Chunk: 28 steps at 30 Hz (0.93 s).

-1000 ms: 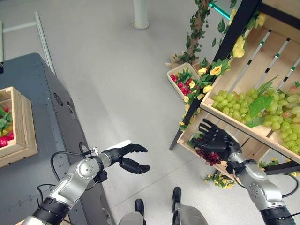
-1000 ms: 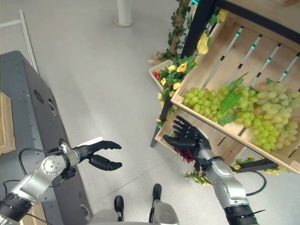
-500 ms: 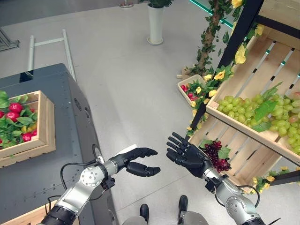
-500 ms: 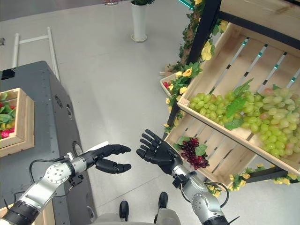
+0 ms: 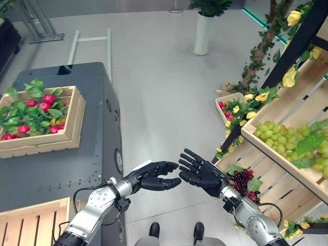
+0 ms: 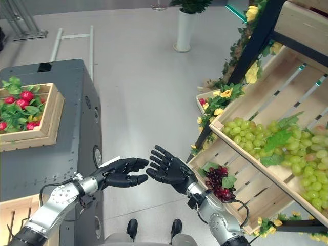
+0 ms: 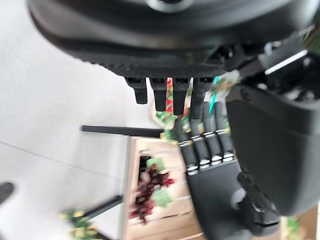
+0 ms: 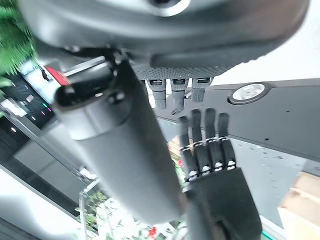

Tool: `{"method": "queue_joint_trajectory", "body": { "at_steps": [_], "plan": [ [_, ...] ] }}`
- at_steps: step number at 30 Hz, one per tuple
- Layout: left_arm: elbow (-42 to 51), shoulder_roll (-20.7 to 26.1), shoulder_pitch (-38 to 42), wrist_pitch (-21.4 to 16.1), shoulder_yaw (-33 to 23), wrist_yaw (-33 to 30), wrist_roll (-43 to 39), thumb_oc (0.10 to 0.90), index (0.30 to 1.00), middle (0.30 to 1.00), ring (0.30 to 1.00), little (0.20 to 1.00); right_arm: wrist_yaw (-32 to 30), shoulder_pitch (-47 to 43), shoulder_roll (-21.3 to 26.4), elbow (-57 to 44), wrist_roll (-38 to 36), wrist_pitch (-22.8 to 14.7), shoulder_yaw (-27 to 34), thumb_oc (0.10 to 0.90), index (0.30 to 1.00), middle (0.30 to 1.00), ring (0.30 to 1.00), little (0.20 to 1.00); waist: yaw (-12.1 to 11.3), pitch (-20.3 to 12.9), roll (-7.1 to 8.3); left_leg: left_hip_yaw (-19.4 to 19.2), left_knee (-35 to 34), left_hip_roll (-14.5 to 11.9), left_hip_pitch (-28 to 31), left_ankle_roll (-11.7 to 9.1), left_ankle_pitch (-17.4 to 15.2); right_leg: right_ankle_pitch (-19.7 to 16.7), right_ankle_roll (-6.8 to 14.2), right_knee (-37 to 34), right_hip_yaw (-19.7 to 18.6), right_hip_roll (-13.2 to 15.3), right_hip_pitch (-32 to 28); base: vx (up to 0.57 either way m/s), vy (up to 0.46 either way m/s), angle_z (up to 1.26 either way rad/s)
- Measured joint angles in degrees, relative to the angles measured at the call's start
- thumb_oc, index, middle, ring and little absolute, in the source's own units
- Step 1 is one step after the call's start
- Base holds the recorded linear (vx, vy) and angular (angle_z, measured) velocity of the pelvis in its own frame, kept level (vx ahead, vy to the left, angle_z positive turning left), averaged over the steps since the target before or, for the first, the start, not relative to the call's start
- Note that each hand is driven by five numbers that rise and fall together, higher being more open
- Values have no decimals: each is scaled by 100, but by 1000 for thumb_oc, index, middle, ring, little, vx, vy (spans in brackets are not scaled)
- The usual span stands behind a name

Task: Pick up the fruits from the basket on one side to the basket on the other side

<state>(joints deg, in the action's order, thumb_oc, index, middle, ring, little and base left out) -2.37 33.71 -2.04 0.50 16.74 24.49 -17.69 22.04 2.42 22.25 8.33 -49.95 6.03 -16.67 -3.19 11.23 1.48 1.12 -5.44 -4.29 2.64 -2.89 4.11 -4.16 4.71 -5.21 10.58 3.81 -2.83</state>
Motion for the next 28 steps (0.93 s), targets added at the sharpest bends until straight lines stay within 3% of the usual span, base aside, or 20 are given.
{"method": "queue_joint_trajectory", "body": {
  "at_steps": [4, 8, 9, 11, 14, 18, 23, 28],
  "plan": [
    [0, -531, 10, -31, 45, -98, -577, 800, 900, 900, 900, 900, -216, 93, 218, 149, -3, -53, 4, 800, 900, 900, 900, 900, 42, -103, -179, -703, 247, -309, -353, 18, -11, 122, -95, 8, 569, -21, -33, -134, -32, 72],
    [-37, -839, 8, -32, 180, -66, -893, 800, 900, 900, 900, 900, -578, 373, 42, 264, -10, -387, 21, 800, 900, 900, 900, 900, 133, -142, -263, -1369, 431, -368, -485, 361, -240, 214, -41, 13, 1033, 174, -132, -77, 122, 62],
    [-66, -848, 8, -32, 198, -41, -1000, 800, 900, 900, 900, 900, -600, 428, 20, 265, -8, -412, 21, 800, 900, 900, 900, 900, 174, -152, -293, -1429, 444, -368, -492, 365, -236, 233, -7, 16, 1076, 196, -169, -34, 241, 38],
    [-142, -877, -1, -32, 228, 24, -1204, 800, 900, 900, 900, 900, -647, 620, -31, 270, -6, -423, 23, 800, 900, 900, 900, 900, 266, -231, -419, -1581, 255, -320, -379, 162, -51, 278, 109, 15, 1086, 281, -283, 6, 240, 23],
    [-161, -869, -2, -31, 228, 104, -1253, 800, 900, 900, 900, 900, -780, 698, -92, 293, -8, -428, 21, 800, 900, 900, 900, 900, 356, -291, -479, -1538, -5, -151, -218, 102, 236, 308, 295, 13, 1096, 383, -370, 20, 179, 14],
    [-153, -856, -4, -16, 223, 267, -1256, 800, 900, 900, 900, 900, -951, 687, -315, 291, -13, -557, 19, 800, 900, 900, 900, 900, 393, -329, -393, -1382, 35, 82, -206, 159, 221, 333, 364, 17, 1073, 582, -464, -4, 126, 32],
    [-152, -793, -23, -6, 200, 253, -1399, 800, 900, 900, 900, 900, -1079, 470, -535, 291, -1, -644, -3, 800, 900, 900, 900, 900, 346, -322, -329, -1416, 33, 156, -153, 234, 182, 343, 361, 17, 1067, 639, -594, 2, 91, 17],
    [-153, -720, -23, -4, 199, 101, -1358, 800, 900, 900, 900, 900, -1148, 418, -648, 325, 16, -646, -20, 800, 900, 900, 900, 900, 379, -365, -19, -1469, 22, 186, -142, 234, 177, 447, 506, 15, 1024, 683, -588, 8, 27, -6]
  ]
}}
